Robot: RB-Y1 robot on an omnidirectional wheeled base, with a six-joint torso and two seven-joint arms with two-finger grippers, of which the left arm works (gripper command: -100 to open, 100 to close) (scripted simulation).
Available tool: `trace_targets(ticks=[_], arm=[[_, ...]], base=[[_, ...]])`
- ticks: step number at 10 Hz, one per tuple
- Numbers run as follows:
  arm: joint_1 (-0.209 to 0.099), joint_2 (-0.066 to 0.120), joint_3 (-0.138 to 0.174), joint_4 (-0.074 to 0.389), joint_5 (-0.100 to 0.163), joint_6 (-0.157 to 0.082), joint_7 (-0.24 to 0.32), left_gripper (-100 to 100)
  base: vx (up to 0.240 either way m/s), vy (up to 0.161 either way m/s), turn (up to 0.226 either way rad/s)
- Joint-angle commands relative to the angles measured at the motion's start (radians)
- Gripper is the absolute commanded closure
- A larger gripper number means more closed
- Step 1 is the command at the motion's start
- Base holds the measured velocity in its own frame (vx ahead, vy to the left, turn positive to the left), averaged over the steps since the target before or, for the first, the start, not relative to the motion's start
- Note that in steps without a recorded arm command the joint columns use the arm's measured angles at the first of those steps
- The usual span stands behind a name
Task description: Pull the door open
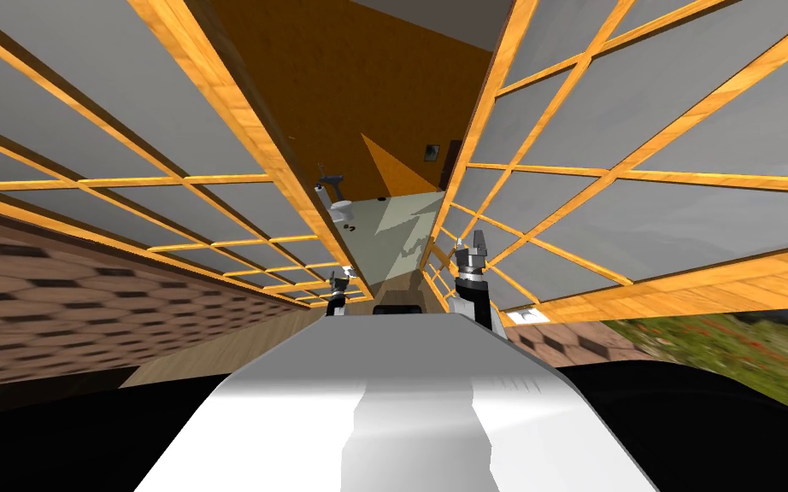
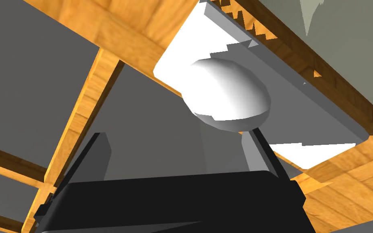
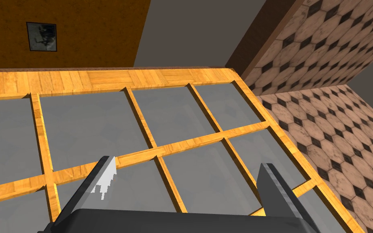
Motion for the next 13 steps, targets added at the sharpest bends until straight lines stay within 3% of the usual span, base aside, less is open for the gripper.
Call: trace_targets(ticks=[1,3,6,7,9,10,13], arm=[[0.013,-0.016,-0.016,-0.049,-0.005,0.019,0.0,-100],[0.013,-0.016,-0.016,-0.049,-0.005,0.019,0.0,-100],[0.015,-0.017,-0.034,-0.057,0.034,0.02,0.077,-100],[0.015,-0.017,-0.034,-0.057,0.034,0.02,0.081,-100],[0.017,-0.019,-0.052,-0.065,0.074,0.021,0.146,-100],[0.017,-0.019,-0.052,-0.065,0.074,0.021,0.164,-100],[0.019,-0.02,-0.07,-0.074,0.114,0.021,0.245,-100]], base=[[-0.004,-0.013,0.022],[0.007,-0.003,-0.004],[-0.038,-0.005,-0.09],[-0.048,-0.015,-0.063],[-0.073,0.005,-0.074],[-0.059,0.019,-0.026],[-0.053,0.021,-0.047]])
